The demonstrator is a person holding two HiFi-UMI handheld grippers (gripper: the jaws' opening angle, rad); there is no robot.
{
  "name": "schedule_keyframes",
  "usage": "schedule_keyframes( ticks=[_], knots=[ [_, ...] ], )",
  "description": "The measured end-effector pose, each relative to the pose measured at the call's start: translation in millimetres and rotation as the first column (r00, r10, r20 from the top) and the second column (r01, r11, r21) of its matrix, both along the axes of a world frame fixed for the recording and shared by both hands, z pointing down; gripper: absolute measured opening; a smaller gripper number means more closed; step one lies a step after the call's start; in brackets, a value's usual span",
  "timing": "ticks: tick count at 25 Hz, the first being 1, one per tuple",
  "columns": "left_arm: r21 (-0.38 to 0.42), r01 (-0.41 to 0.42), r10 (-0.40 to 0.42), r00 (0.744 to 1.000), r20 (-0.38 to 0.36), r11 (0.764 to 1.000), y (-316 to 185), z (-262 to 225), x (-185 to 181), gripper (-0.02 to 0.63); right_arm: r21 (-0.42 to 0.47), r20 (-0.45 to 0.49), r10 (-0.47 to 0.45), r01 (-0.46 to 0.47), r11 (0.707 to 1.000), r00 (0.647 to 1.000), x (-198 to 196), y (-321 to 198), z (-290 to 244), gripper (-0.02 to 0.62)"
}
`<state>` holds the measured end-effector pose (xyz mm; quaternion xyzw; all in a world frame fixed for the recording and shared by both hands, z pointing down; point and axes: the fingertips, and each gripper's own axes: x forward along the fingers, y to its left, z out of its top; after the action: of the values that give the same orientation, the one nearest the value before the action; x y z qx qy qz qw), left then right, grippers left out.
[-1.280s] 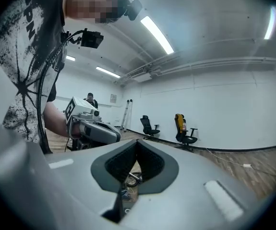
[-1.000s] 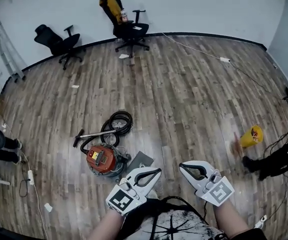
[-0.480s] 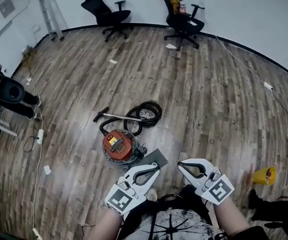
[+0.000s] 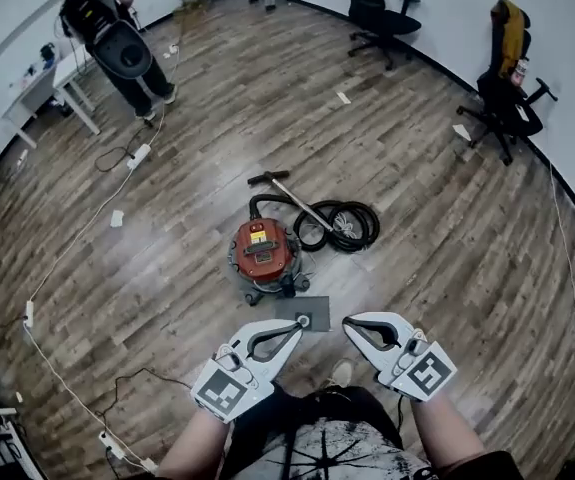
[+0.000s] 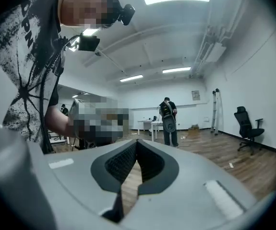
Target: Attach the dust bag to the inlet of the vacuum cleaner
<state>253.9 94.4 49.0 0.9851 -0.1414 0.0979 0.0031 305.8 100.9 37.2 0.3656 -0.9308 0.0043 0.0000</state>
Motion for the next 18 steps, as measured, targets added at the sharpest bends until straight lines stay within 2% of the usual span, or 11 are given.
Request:
schedule_keyframes(
  ticks=[4,7,13,16,18],
  knots=[
    [-0.012,0.1,-0.1,0.994,0.036,0.995,6.2,15.8,0.4,-0.002,-0.042,0.012,-0.103,0.103,0.994,0.995,1.6,-0.6,21.8,0.005],
    [-0.019,0.144,-0.142,0.989,0.05,0.989,4.1,18.9,-5.3,-0.002,-0.046,0.024,-0.151,0.152,0.987,0.988,-4.0,-8.2,18.9,0.005],
    [-0.05,0.139,-0.14,0.99,-0.018,0.989,-1.2,21.5,-17.6,-0.002,-0.041,0.04,-0.114,0.116,0.992,0.993,-13.9,-16.6,5.5,0.005],
    [-0.059,0.12,-0.12,0.993,-0.012,0.991,-14.9,35.1,-23.1,-0.002,-0.069,0.006,-0.091,0.091,0.993,0.996,-16.9,-25.1,24.2,0.005],
    [-0.093,0.125,-0.13,0.991,-0.043,0.988,-24.6,45.9,-24.1,-0.002,-0.087,-0.034,-0.092,0.089,0.992,0.995,-17.4,-28.7,46.7,0.005]
  ],
)
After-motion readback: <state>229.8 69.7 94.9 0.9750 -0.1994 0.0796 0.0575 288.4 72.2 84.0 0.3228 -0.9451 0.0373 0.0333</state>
